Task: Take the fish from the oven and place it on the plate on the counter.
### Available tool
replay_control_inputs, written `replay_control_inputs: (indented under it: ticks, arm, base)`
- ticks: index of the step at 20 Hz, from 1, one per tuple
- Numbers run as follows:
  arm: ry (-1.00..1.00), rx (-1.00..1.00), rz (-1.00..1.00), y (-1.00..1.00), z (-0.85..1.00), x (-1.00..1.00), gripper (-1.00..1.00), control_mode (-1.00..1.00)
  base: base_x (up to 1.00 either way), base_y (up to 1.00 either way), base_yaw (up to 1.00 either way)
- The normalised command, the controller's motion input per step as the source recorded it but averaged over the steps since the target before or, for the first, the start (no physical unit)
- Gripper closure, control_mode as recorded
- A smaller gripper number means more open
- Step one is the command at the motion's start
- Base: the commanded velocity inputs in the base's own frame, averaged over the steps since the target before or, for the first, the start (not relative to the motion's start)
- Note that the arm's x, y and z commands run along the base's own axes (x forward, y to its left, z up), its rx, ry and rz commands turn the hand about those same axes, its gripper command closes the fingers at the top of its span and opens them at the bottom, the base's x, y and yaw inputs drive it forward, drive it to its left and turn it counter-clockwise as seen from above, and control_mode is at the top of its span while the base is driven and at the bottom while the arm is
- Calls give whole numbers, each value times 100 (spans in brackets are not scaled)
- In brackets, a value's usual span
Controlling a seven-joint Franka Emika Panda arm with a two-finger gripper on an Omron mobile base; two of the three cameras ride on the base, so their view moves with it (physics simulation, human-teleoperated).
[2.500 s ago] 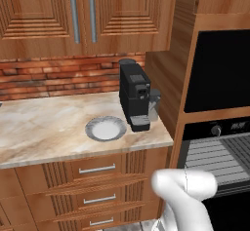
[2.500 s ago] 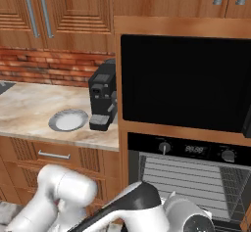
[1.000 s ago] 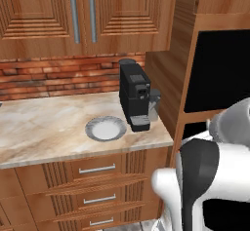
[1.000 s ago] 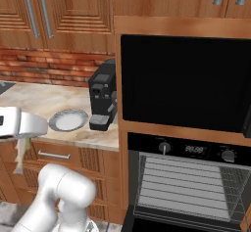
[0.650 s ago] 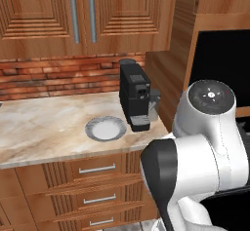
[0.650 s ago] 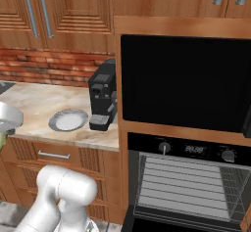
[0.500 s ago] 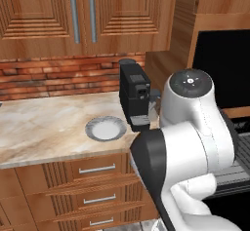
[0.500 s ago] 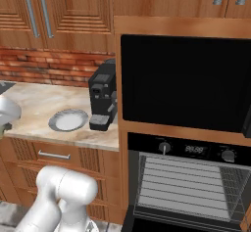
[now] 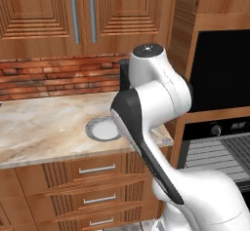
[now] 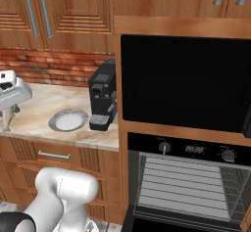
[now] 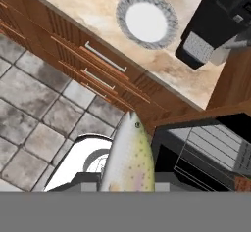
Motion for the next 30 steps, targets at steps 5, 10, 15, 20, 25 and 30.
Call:
replay_control_inputs:
  ticks: [5,10,15,20,25,30]
  arm:
    - [0,0,11,20,-99,79,100,-100]
    - [0,0,9,39,-76,77,100,-100]
    - [0,0,7,38,-45,80,100,-100]
    - [0,0,1,17,-25,91,100,-100]
    - [0,0,-1,14,-24,92,100,-100]
    - [2,0,-9,16,-2,68,100,-100]
  base:
    - [0,0,0]
    - [0,0,0]
    - [0,0,0]
    - [0,0,0]
    - [0,0,0]
    - [0,0,0]
